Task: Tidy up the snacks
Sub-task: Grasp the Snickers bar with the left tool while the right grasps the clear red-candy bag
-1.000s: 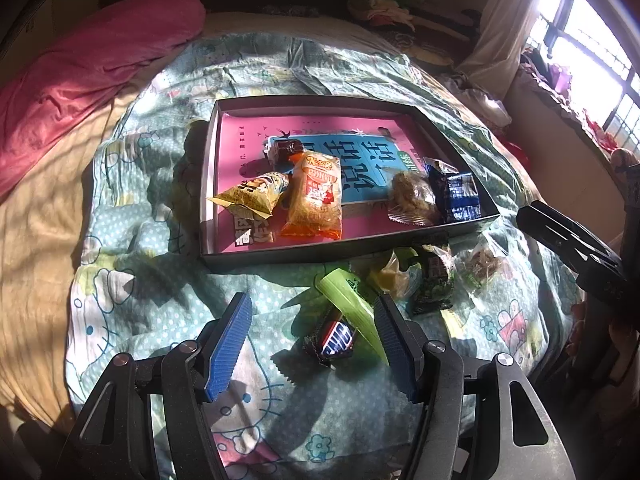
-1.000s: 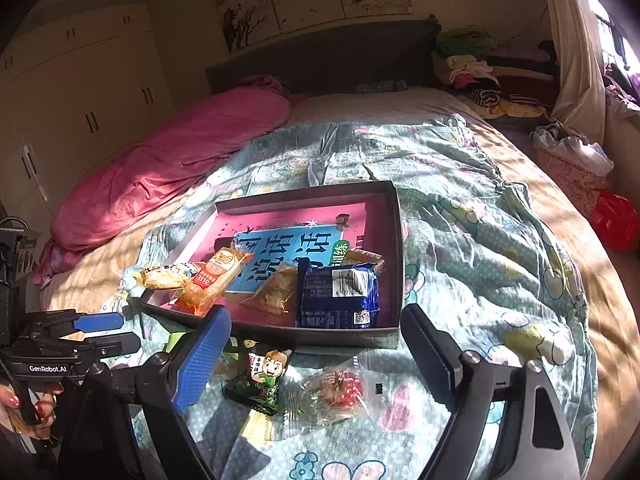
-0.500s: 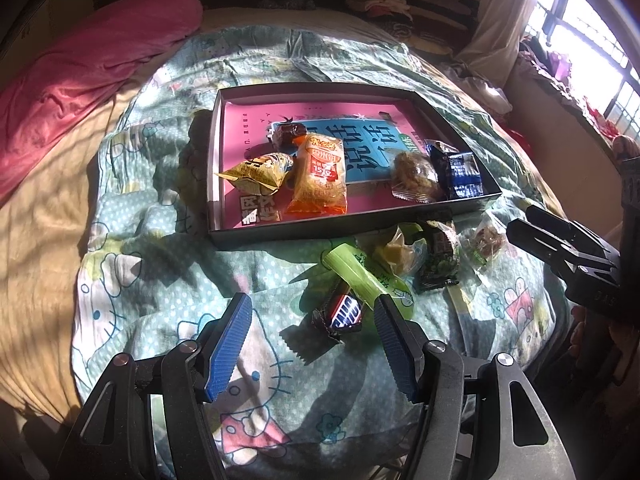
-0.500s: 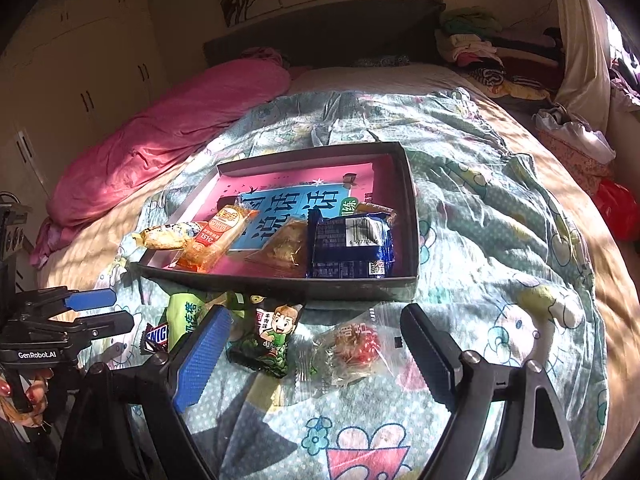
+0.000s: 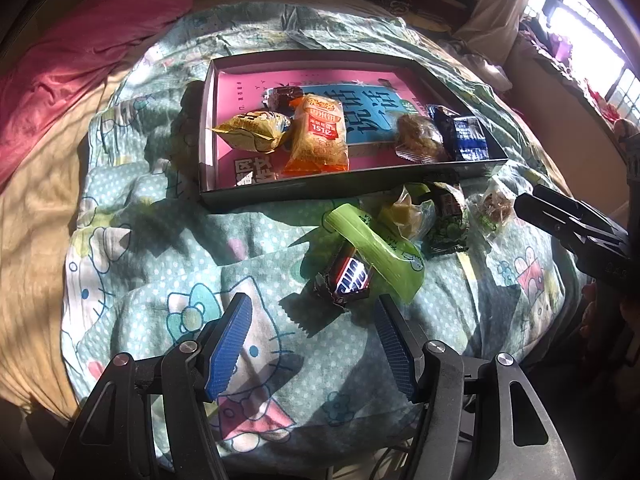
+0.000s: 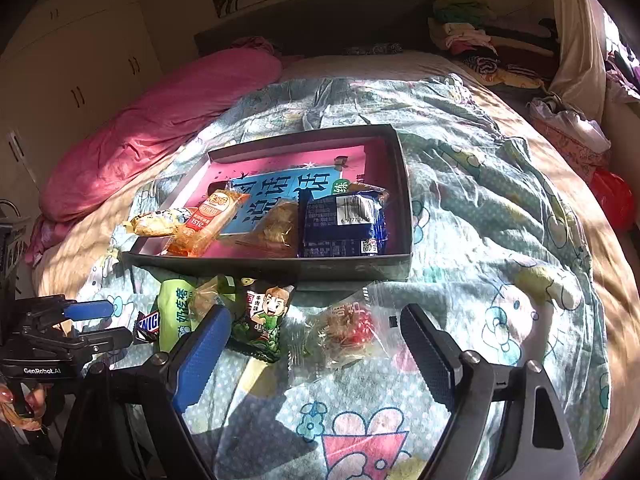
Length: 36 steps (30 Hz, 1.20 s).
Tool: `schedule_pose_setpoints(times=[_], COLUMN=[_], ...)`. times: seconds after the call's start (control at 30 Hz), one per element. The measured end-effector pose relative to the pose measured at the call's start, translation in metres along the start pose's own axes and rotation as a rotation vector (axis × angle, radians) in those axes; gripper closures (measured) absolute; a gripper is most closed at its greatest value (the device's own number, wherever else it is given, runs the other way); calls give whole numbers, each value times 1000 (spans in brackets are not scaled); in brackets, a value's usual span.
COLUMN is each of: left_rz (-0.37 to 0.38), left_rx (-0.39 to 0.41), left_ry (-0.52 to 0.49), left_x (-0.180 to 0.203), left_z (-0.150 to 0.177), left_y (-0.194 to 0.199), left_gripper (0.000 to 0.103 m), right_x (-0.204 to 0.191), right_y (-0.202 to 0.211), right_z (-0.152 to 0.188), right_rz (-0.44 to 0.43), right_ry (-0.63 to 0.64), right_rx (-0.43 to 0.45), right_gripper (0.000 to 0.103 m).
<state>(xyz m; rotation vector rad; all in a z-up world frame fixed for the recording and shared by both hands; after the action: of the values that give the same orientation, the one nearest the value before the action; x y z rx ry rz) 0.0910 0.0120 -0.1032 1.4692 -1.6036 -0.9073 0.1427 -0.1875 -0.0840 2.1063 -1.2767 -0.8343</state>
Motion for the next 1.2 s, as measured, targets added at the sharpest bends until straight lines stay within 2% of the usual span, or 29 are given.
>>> schedule_pose_setpoints(times=[0.33,0.6,0.87,1.0,1.07,1.2], left_rz=[26,42,52,55,54,57], left_rx=[-5,0,-2,-6,-10,-12], left_ry=[-42,-24,-20,-25,-26,-30], left_x=[14,13,17,19,20,21], left_z=[-2,-6,-11,-10,-10,-10], left_y=[-14,-20,-26,-29,-31,-34], left_gripper=[38,38,39,39,39,40], right_x=[16,24,14,8,5,-7], right_y=[-15,-32,-45,-51,-51,-53], right_z=[12,19,18,21,21,23], right_rz=[36,113,95,80,63,10], right_ry=[-54,7,94,119,125,144], right_rx=[-74,-141,-160,-179,-179,-190], right_gripper=[16,17,36,42,53,56])
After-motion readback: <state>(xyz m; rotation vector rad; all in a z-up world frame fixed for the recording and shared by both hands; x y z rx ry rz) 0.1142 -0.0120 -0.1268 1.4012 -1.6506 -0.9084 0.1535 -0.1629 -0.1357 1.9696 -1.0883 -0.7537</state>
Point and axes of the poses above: each gripper's, at about its wrist camera, not at the fingertips, and y roughly against the way its jaws point, x to its right, z to its underside, the point moved 7 cm from there along -y, roughly the way its jaws point, and after that the axes turned 4 degrees about -z, right-handed, at the moved point
